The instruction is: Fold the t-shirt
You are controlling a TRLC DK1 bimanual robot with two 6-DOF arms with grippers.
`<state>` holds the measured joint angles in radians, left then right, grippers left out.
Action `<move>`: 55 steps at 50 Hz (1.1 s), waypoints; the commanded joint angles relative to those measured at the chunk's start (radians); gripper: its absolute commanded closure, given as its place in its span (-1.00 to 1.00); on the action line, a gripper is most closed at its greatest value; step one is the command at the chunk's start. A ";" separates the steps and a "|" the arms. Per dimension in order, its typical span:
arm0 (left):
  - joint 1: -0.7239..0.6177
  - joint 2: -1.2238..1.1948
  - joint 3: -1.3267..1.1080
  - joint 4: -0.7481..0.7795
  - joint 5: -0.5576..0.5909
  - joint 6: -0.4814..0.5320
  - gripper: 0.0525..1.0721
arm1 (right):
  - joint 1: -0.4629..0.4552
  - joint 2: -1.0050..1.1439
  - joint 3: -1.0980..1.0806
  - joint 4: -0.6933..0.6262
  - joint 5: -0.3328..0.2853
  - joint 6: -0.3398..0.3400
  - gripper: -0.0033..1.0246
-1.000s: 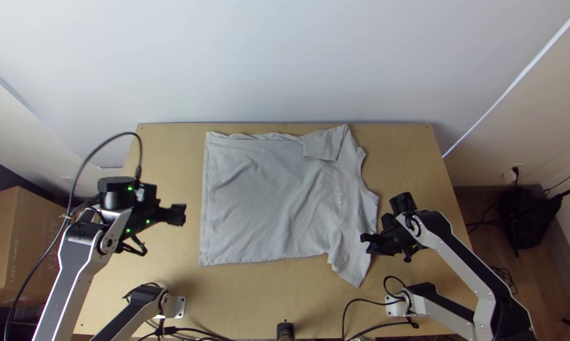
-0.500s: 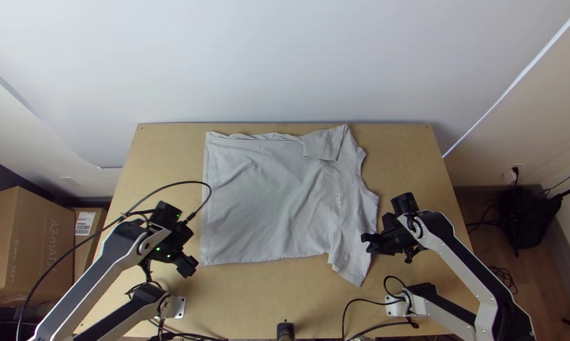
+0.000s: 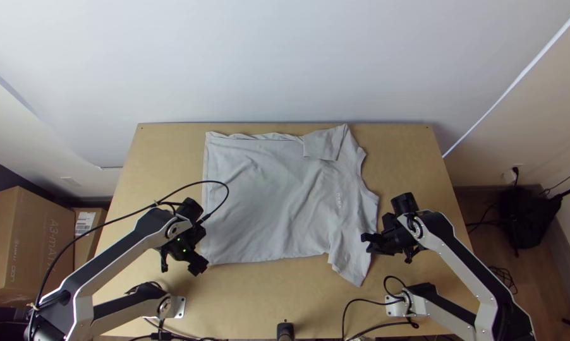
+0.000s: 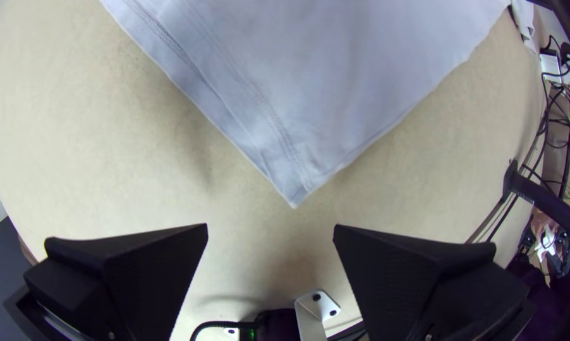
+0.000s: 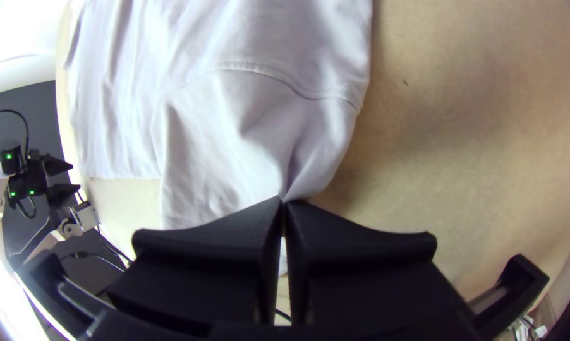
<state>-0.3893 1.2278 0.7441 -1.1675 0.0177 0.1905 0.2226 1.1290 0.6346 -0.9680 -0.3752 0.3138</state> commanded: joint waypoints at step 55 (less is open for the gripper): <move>0.125 -0.180 0.069 0.256 0.033 -0.072 0.95 | -0.160 -0.051 0.166 0.054 -0.004 0.001 0.95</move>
<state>-0.2966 1.0981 0.7628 -0.9108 0.0452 0.1085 0.1032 1.0863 0.7292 -0.9253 -0.3752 0.3130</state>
